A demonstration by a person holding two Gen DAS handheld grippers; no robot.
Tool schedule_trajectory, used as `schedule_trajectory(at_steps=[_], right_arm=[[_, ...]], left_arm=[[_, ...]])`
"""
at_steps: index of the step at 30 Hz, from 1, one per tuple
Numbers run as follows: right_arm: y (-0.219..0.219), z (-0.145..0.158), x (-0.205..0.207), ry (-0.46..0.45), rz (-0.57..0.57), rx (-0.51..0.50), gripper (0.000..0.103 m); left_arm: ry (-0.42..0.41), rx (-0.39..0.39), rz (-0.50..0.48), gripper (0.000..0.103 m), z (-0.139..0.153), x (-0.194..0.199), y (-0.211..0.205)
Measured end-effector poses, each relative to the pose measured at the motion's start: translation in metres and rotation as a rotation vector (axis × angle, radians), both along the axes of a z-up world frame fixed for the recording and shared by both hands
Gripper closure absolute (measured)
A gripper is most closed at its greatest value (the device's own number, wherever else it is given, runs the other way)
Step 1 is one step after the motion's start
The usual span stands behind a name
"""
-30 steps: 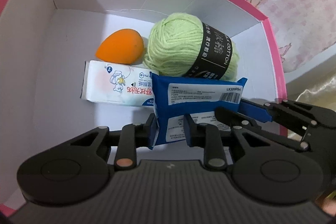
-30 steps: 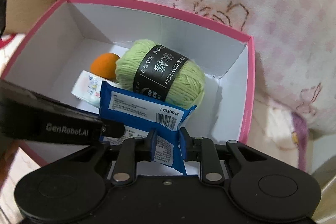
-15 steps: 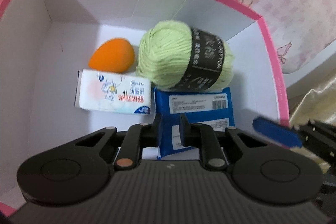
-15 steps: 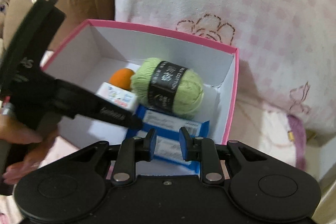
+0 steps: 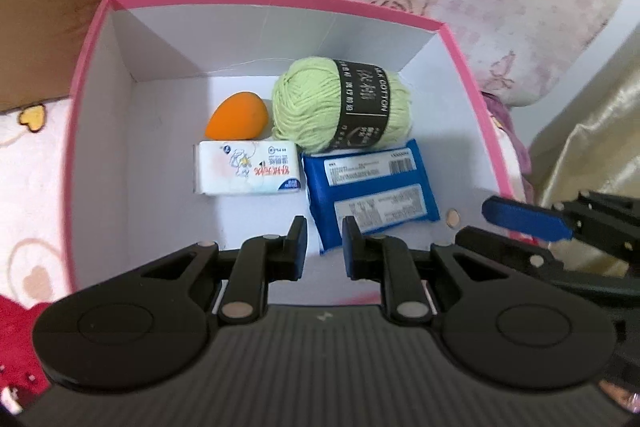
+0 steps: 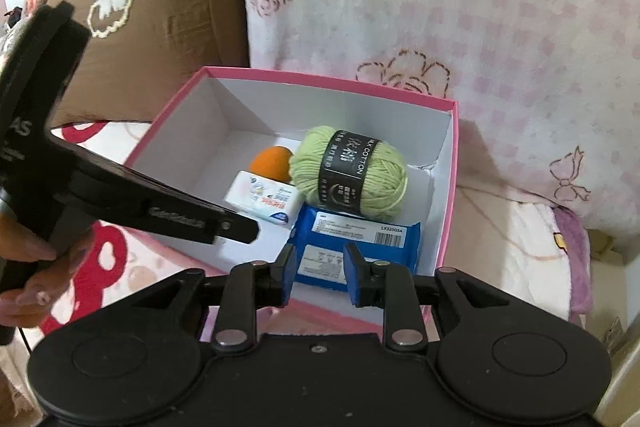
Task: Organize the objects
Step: 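Open the left tool to release the pack beside the tissues and withdraw, then move the open left tool down toward the lavender plush toy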
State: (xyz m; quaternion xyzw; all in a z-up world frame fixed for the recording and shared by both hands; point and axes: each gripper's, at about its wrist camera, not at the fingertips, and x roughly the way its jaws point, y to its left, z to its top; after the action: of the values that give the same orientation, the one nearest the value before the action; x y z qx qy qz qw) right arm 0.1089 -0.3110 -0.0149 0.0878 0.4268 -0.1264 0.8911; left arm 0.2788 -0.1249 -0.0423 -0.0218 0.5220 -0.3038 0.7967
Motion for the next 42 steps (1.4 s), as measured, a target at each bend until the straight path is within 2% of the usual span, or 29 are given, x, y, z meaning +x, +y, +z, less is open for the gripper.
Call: schedule_trajectory(at_steps=[3, 5, 10, 17, 19, 23, 27, 31, 36, 42], right_arm=[[0.007, 0.011, -0.011, -0.009, 0.003, -0.011, 0.063], [0.013, 0.019, -0.020, -0.019, 0.009, -0.023, 0.060], [0.028, 0.037, -0.041, -0.043, 0.014, -0.020, 0.052], [0.056, 0.059, -0.065, -0.059, 0.050, -0.061, 0.051], [0.062, 0.066, -0.071, -0.068, 0.063, -0.057, 0.039], [0.076, 0.077, -0.087, -0.090, 0.087, -0.066, 0.031], [0.091, 0.082, -0.101, -0.085, 0.133, -0.054, 0.030], [0.098, 0.084, -0.114, -0.084, 0.156, -0.004, 0.029], [0.106, 0.086, -0.127, -0.087, 0.165, 0.004, 0.027], [0.115, 0.075, -0.138, -0.080, 0.180, 0.042, 0.026]], left_arm=[[-0.035, 0.023, -0.023, 0.083, 0.017, -0.016, 0.012], [-0.055, 0.035, -0.040, 0.078, 0.029, -0.028, 0.022], [-0.075, 0.058, -0.065, 0.071, 0.050, -0.057, 0.043], [-0.099, 0.087, -0.116, 0.063, 0.076, -0.097, 0.061], [-0.108, 0.098, -0.136, 0.062, 0.083, -0.109, 0.063], [-0.118, 0.093, -0.168, 0.062, 0.092, -0.130, 0.069], [-0.128, 0.097, -0.184, 0.061, 0.092, -0.146, 0.079], [-0.090, 0.126, -0.194, 0.060, 0.083, -0.153, 0.085], [-0.074, 0.124, -0.213, 0.060, 0.080, -0.169, 0.090], [-0.095, 0.096, -0.235, 0.058, 0.078, -0.184, 0.090]])
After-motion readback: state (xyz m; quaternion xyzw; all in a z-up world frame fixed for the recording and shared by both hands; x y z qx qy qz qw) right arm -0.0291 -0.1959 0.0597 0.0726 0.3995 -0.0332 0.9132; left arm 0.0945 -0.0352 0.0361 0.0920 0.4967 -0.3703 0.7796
